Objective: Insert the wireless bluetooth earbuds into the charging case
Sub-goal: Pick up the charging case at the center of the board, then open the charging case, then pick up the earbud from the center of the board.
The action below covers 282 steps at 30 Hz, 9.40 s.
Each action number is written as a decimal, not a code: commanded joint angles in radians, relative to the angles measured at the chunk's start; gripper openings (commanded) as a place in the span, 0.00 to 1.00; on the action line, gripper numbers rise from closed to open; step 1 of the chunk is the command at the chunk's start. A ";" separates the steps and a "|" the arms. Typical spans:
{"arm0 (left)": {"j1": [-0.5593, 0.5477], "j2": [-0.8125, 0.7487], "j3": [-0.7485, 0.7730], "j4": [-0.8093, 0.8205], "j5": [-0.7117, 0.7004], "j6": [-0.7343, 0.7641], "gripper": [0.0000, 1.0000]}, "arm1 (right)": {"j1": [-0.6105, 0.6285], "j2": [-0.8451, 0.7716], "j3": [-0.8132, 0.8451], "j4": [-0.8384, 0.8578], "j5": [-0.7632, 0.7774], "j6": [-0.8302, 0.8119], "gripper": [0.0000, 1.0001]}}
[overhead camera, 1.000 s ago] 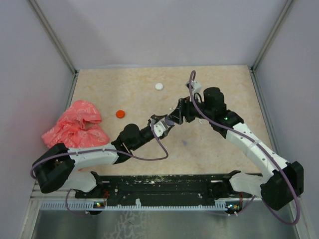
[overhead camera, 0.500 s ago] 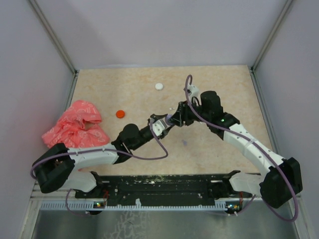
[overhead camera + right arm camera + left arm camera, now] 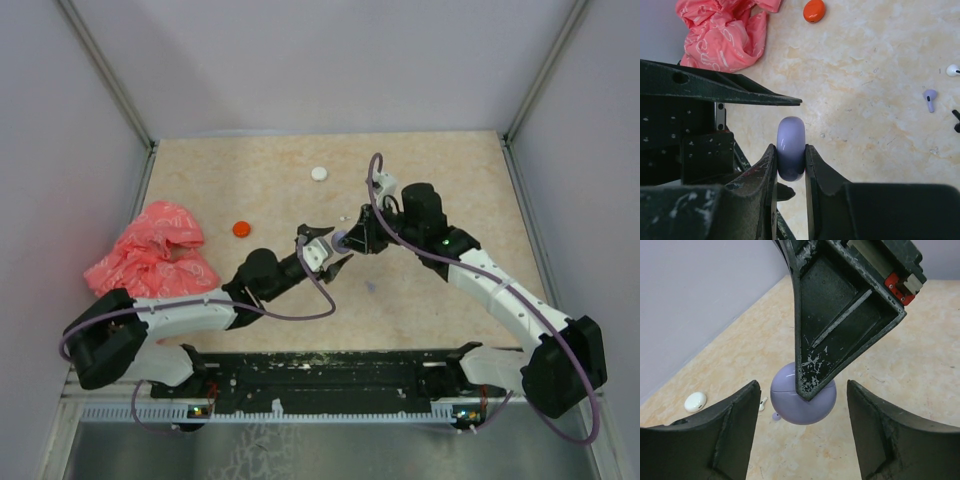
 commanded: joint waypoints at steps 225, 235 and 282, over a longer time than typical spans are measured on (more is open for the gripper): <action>0.422 -0.366 -0.411 0.161 0.389 -0.384 0.00 | 0.337 0.374 0.119 -0.218 0.631 -0.078 0.48; 0.422 -0.412 -0.448 0.164 0.237 -0.397 0.00 | 0.346 0.506 0.180 -0.278 0.721 0.018 0.36; 0.422 -0.359 -0.450 0.233 0.308 -0.411 0.00 | 0.357 0.450 0.112 -0.268 0.765 0.089 0.16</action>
